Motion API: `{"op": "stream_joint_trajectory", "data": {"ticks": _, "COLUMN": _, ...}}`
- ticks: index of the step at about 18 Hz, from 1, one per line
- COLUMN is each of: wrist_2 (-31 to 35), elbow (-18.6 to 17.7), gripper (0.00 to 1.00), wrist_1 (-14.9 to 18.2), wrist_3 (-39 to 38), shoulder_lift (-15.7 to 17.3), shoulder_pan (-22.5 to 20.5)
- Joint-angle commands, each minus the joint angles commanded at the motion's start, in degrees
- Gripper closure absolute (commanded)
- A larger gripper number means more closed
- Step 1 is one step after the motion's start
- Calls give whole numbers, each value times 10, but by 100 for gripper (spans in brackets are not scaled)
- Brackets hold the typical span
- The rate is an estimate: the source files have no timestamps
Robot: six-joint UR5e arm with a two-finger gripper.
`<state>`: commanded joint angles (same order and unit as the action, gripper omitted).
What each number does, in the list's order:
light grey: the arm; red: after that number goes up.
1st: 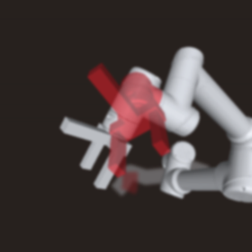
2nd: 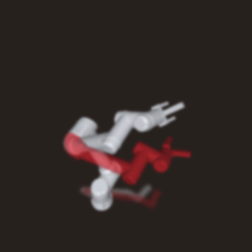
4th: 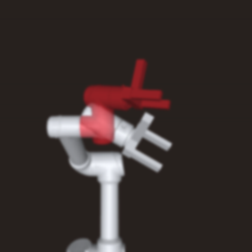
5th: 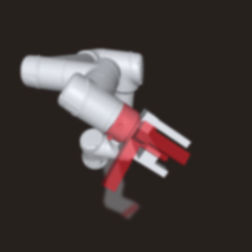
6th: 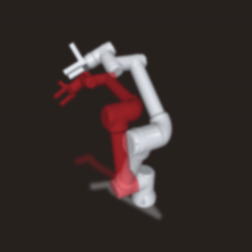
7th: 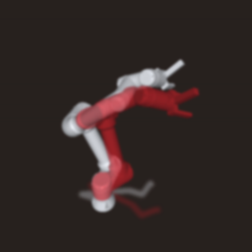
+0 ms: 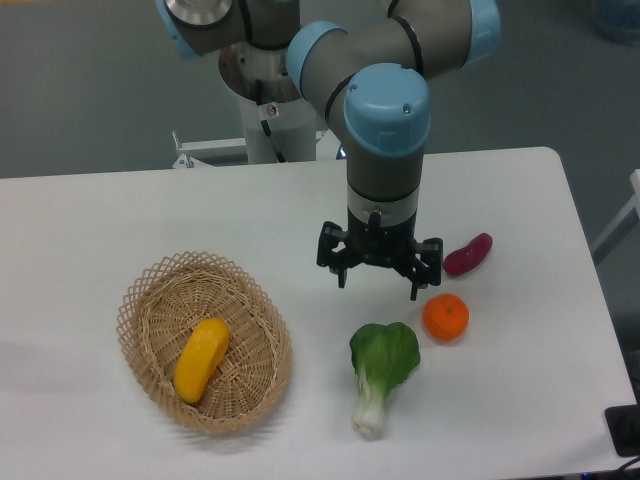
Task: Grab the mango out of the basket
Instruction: 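Move the open gripper over the wicker basket above the yellow mango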
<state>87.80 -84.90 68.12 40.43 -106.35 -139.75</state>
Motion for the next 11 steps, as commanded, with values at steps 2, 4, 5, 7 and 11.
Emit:
{"op": "stream_joint_trajectory", "data": {"ticks": 2, "wrist_2": -1, "elbow": -22, "gripper": 0, "wrist_1": -6, "wrist_3": 1, "shoulder_lift": 5, "shoulder_pan": 3}}
{"op": "stream_joint_trajectory", "data": {"ticks": 4, "wrist_2": -3, "elbow": -29, "gripper": 0, "wrist_1": -5, "wrist_3": -4, "shoulder_lift": 18, "shoulder_pan": 7}}
{"op": "stream_joint_trajectory", "data": {"ticks": 5, "wrist_2": -3, "elbow": -37, "gripper": 0, "wrist_1": -5, "wrist_3": -7, "shoulder_lift": 19, "shoulder_pan": 10}}
{"op": "stream_joint_trajectory", "data": {"ticks": 7, "wrist_2": -2, "elbow": -54, "gripper": 0, "wrist_1": -12, "wrist_3": -14, "shoulder_lift": 26, "shoulder_pan": 20}}
{"op": "stream_joint_trajectory", "data": {"ticks": 11, "wrist_2": 0, "elbow": -90, "gripper": 0, "wrist_1": -60, "wrist_3": -72, "shoulder_lift": 31, "shoulder_pan": 59}}
